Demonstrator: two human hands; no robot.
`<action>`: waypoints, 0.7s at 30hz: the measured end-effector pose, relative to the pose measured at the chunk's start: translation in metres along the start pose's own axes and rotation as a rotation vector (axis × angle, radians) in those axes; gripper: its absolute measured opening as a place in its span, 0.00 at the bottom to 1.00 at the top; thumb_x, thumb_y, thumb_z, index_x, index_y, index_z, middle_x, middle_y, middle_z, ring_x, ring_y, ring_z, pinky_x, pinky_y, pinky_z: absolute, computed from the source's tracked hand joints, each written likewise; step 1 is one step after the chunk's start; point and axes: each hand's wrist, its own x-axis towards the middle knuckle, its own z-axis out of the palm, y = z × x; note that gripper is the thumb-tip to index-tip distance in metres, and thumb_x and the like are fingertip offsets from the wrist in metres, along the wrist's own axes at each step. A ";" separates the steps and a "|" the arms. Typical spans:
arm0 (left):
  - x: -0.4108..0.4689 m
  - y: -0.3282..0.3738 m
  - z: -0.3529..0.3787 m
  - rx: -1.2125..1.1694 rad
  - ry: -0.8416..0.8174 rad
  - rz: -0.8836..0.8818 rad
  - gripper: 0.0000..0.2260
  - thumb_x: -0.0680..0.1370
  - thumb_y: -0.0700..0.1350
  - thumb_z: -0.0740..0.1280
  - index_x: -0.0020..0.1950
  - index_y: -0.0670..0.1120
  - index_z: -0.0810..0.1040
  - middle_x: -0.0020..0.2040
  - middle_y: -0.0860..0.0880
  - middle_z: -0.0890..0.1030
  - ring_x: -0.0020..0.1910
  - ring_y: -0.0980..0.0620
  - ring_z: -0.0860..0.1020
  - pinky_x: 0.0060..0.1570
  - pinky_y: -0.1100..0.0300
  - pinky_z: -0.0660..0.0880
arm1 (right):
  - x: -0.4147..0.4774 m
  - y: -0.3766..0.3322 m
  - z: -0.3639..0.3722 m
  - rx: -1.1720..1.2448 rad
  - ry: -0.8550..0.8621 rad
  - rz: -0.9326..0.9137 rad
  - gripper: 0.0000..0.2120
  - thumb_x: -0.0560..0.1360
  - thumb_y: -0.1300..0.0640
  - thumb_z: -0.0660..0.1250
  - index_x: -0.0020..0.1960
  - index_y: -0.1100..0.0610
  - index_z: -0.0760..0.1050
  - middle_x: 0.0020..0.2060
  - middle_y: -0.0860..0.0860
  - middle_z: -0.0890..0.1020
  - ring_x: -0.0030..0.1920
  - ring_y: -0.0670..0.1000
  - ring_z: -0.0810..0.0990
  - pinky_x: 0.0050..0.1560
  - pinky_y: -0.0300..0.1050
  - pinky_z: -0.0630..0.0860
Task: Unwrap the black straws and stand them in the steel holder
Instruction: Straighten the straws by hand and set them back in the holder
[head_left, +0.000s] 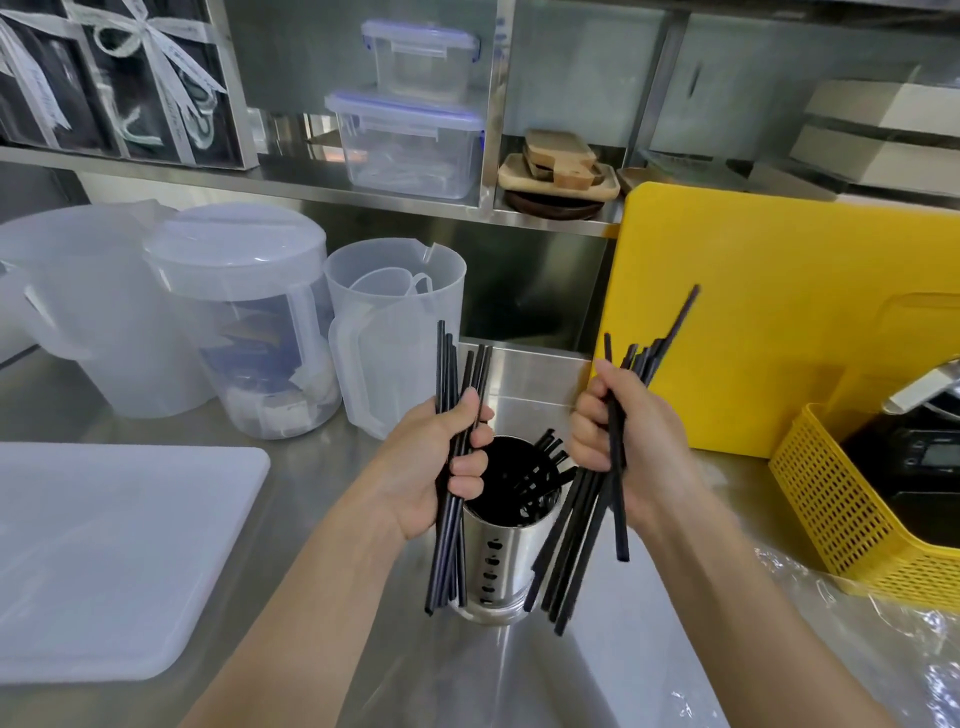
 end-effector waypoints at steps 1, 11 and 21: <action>-0.001 0.000 0.001 -0.001 -0.007 0.003 0.08 0.80 0.44 0.59 0.44 0.41 0.71 0.30 0.50 0.69 0.21 0.58 0.62 0.17 0.68 0.59 | 0.002 0.003 0.000 0.015 -0.008 0.048 0.15 0.79 0.55 0.58 0.34 0.55 0.64 0.25 0.49 0.62 0.21 0.44 0.59 0.19 0.36 0.55; -0.003 -0.003 0.013 0.054 -0.014 0.082 0.04 0.79 0.39 0.61 0.49 0.40 0.75 0.40 0.44 0.83 0.42 0.46 0.82 0.42 0.46 0.81 | 0.000 0.012 0.004 -0.100 -0.099 0.103 0.05 0.77 0.62 0.62 0.43 0.60 0.69 0.21 0.48 0.64 0.18 0.44 0.60 0.18 0.34 0.56; -0.001 -0.013 0.030 0.203 -0.029 0.183 0.09 0.80 0.40 0.59 0.52 0.41 0.79 0.34 0.49 0.76 0.35 0.52 0.77 0.41 0.56 0.77 | -0.001 0.023 0.010 -0.217 -0.033 -0.061 0.14 0.77 0.56 0.64 0.34 0.59 0.70 0.26 0.53 0.70 0.26 0.49 0.68 0.28 0.38 0.70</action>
